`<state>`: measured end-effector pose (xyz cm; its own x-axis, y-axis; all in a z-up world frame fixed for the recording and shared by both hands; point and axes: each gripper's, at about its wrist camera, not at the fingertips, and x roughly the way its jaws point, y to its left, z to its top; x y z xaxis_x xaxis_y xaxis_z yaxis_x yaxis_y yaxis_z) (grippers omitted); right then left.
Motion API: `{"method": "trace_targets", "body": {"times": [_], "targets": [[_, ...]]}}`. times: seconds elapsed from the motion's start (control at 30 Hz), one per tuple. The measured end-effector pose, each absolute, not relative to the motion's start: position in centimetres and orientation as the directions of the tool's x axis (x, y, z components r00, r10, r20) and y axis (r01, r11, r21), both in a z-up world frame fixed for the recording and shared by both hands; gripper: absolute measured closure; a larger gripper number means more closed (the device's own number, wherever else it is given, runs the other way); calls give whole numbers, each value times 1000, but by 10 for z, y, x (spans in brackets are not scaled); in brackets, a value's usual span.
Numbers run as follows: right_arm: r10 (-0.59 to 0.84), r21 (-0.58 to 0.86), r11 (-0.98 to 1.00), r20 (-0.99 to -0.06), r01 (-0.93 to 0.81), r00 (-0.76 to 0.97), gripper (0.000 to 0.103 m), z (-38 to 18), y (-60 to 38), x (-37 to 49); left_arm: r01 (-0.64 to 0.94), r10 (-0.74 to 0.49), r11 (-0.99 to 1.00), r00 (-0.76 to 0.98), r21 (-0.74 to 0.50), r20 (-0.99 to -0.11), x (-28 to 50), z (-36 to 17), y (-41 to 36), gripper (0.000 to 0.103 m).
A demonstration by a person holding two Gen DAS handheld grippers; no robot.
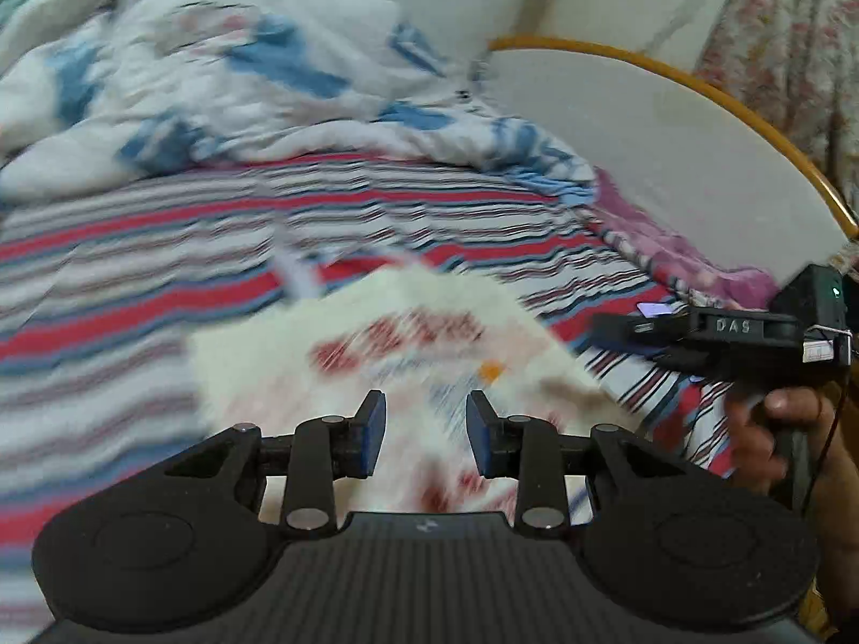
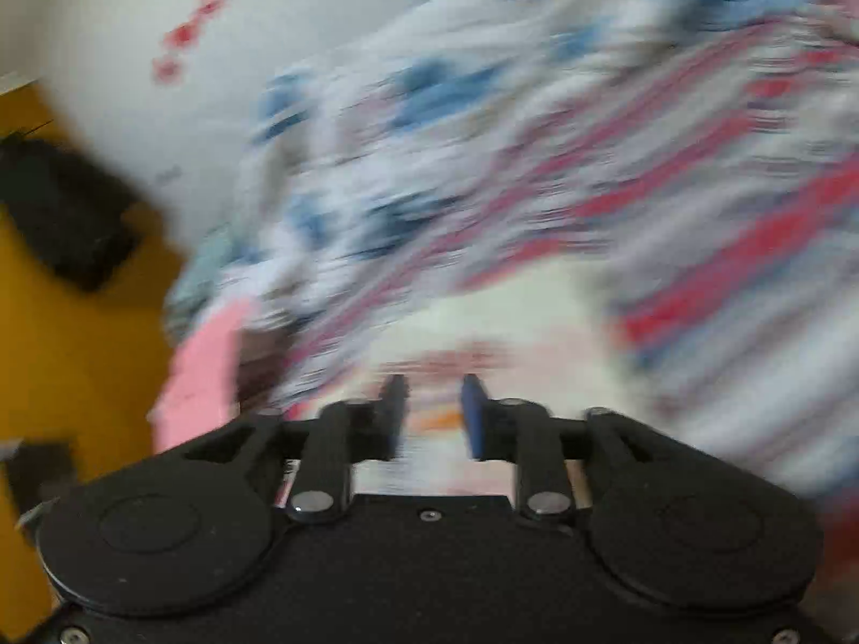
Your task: Fold shopping bag
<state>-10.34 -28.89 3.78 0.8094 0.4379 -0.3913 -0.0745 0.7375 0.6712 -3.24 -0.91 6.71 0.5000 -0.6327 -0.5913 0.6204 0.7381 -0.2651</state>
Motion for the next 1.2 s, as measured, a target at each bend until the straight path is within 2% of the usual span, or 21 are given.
{"method": "trace_targets", "body": {"times": [0.07,0.13,0.2,0.23,0.27,0.4,0.43,0.5,0.57,0.63,0.73,0.77,0.8,0.83,0.9,0.93,0.97,1.0,1.07,1.13,1.2], "targets": [[553,736,670,-409,-96,726,60,17,-266,-66,625,-601,744,474,-235,-644,-9,53,-37,72],[571,764,645,-466,-18,676,62,-11,-258,-34,607,-497,784,485,-132,-720,9,29,-56,72],[488,724,683,-547,92,680,83,-32,-270,-18,577,-419,813,487,-78,-766,20,2,-56,72],[425,691,709,-574,136,700,98,-37,-280,-18,560,-406,826,504,-70,-762,21,-5,-47,72],[376,675,718,-580,169,723,103,-41,-295,-21,536,-394,842,532,-63,-750,21,-7,-37,72],[196,624,727,-591,288,783,103,-28,-358,-39,413,-304,909,579,-49,-757,24,4,4,72],[168,612,730,-592,305,788,93,-23,-367,-45,390,-298,919,583,-61,-756,23,10,13,72],[217,655,713,-547,252,809,87,-5,-372,-66,395,-343,912,600,-106,-723,9,30,25,72],[307,689,712,-479,136,822,76,11,-359,-91,461,-434,874,593,-156,-678,-16,50,25,72],[439,724,689,-442,22,782,74,16,-329,-109,549,-539,807,537,-216,-649,-40,60,15,72],[605,791,612,-461,-8,649,74,-12,-287,-116,623,-588,743,432,-246,-684,-68,49,-2,72],[591,773,634,-501,21,632,82,-23,-282,-120,626,-549,753,426,-204,-719,-74,39,-7,72],[557,751,658,-533,54,637,96,-34,-284,-124,617,-492,773,439,-146,-751,-79,28,-10,72],[529,748,659,-538,82,656,103,-41,-291,-129,607,-464,786,461,-113,-756,-83,20,-7,72],[473,760,629,-543,166,693,103,-45,-310,-140,569,-464,811,481,-138,-744,-86,21,6,72],[410,724,660,-569,198,713,100,-36,-315,-148,534,-444,833,495,-142,-747,-87,26,14,72],[337,673,707,-591,217,733,85,-23,-318,-157,509,-422,851,519,-128,-743,-91,33,19,72],[291,645,731,-590,223,753,78,-11,-320,-167,494,-410,862,545,-115,-732,-96,41,24,72],[336,709,678,-535,196,775,44,-2,-324,-186,510,-470,844,551,-167,-689,-106,55,28,72],[381,771,603,-505,206,775,43,-8,-318,-194,549,-554,802,536,-236,-637,-116,66,27,72],[416,826,527,-458,202,786,44,-20,-307,-196,587,-577,779,533,-220,-619,-122,64,12,72]]}}
